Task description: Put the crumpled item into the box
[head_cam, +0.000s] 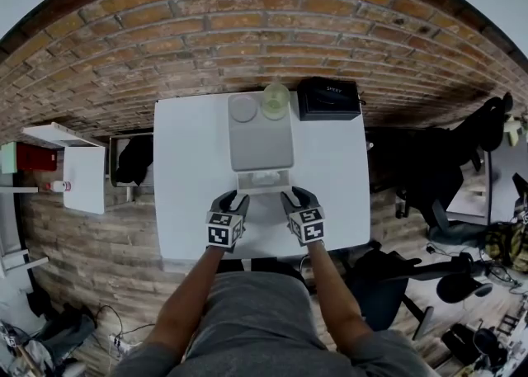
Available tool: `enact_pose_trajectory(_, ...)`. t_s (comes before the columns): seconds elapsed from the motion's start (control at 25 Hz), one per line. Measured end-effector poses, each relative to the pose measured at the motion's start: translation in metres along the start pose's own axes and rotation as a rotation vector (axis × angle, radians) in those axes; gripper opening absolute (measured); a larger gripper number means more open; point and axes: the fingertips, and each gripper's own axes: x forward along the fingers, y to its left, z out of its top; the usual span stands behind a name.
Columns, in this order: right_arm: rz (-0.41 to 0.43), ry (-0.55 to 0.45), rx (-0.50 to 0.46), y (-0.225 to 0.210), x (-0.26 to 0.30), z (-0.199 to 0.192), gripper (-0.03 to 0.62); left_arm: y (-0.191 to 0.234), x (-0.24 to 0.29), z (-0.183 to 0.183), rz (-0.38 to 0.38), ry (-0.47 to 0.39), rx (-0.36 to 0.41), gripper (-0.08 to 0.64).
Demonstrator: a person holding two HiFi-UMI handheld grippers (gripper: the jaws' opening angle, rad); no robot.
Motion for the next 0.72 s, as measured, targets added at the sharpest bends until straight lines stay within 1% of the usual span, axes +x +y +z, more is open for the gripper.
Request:
enact_pose_trajectory(0.24, 0.002, -0.007, 0.002, -0.002, 0.004, 0.003, 0.146, 0.003, 0.003, 0.004, 0.002, -0.007, -0.020, 0.153)
enact_pose_trajectory(0.56, 0.012, -0.022, 0.012, -0.006, 0.007, 0.010, 0.147, 0.005, 0.006, 0.008, 0.002, -0.005, -0.025, 0.153)
enact_pose_trajectory(0.72, 0.008, -0.011, 0.015, -0.007, 0.009, 0.011, 0.147, 0.007, 0.008, 0.010, -0.002, -0.002, -0.051, 0.155)
